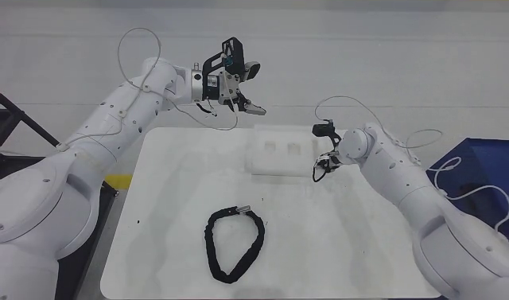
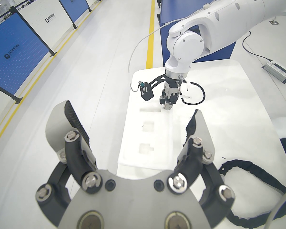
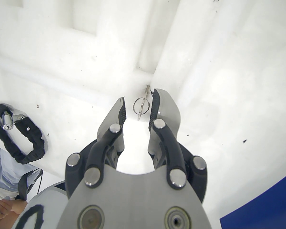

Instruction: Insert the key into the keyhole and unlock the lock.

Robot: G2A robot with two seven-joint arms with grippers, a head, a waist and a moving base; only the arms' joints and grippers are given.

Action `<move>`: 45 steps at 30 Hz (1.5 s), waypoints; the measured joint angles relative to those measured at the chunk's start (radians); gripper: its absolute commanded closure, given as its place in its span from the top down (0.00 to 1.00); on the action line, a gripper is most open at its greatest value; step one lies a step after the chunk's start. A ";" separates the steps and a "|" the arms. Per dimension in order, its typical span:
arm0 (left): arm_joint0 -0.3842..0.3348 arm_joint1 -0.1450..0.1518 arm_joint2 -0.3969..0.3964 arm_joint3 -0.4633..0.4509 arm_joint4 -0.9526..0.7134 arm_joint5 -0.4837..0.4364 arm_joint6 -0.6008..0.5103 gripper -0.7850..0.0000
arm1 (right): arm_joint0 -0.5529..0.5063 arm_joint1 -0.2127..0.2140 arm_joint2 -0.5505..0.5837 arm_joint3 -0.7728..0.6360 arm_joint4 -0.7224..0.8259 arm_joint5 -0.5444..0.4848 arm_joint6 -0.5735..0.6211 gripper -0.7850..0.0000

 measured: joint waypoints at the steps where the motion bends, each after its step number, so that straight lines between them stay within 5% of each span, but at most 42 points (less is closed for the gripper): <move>1: 0.000 0.000 0.000 0.000 0.000 0.000 0.000 1.00 | 0.000 -0.003 0.000 0.006 0.000 0.000 0.000 0.22; 7: 0.000 0.000 0.000 0.000 0.000 0.000 0.000 1.00 | 0.002 -0.027 0.000 0.047 -0.005 -0.002 0.001 0.00; 26: 0.000 0.000 0.000 0.000 0.000 0.000 0.000 1.00 | 0.070 -0.048 0.050 0.068 -0.011 0.021 0.081 0.00; 38: 0.000 0.000 0.000 0.000 0.000 0.000 0.000 1.00 | 0.069 -0.012 0.103 -0.035 -0.032 0.020 0.130 0.00; 45: 0.000 0.000 0.000 0.000 0.000 0.000 0.000 1.00 | 0.041 0.051 0.209 -0.160 0.025 -0.022 0.174 0.00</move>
